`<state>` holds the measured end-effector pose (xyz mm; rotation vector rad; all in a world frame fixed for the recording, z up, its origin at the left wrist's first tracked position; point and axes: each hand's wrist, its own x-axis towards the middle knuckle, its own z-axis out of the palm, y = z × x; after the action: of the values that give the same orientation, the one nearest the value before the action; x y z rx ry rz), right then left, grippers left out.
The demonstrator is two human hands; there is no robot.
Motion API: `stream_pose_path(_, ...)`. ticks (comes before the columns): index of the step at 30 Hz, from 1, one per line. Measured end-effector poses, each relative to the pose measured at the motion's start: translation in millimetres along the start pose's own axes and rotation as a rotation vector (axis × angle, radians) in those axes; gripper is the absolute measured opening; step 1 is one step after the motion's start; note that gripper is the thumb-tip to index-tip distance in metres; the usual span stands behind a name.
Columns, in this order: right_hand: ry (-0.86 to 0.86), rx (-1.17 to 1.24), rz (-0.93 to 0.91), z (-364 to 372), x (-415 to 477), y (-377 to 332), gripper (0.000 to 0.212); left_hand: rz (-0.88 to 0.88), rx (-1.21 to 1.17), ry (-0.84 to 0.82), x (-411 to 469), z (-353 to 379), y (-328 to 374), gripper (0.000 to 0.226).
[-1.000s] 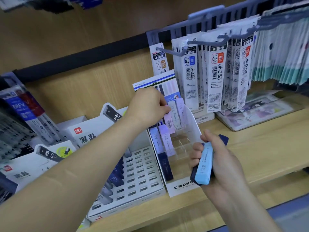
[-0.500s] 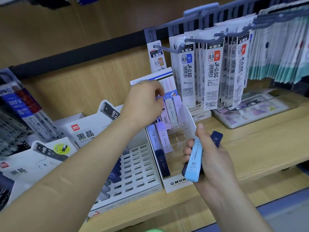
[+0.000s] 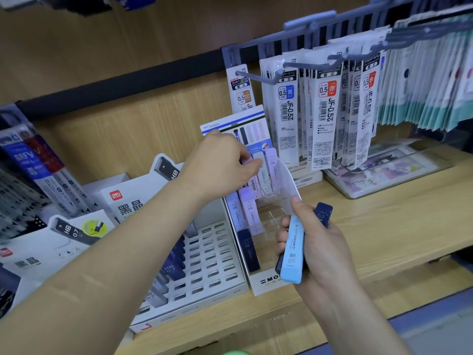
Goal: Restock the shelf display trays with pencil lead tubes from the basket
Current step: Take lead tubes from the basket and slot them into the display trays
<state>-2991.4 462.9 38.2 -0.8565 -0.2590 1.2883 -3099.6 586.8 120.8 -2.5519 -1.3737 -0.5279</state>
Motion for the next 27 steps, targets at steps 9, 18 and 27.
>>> stream_pose_path(9,-0.013,-0.019,0.031,-5.0,3.4,-2.5,0.021,-0.039,-0.183,-0.057,7.8,-11.3,11.2,0.022)
stream_pose_path(18,-0.012,-0.02,0.038,-7.3,8.9,-2.8,0.022,-0.121,-0.475,-0.132,14.5,-34.5,1.4,0.008)
stream_pose_path(27,-0.011,0.011,0.044,-6.8,8.8,-3.6,0.023,0.011,-0.174,-0.234,24.7,-33.4,3.1,0.017)
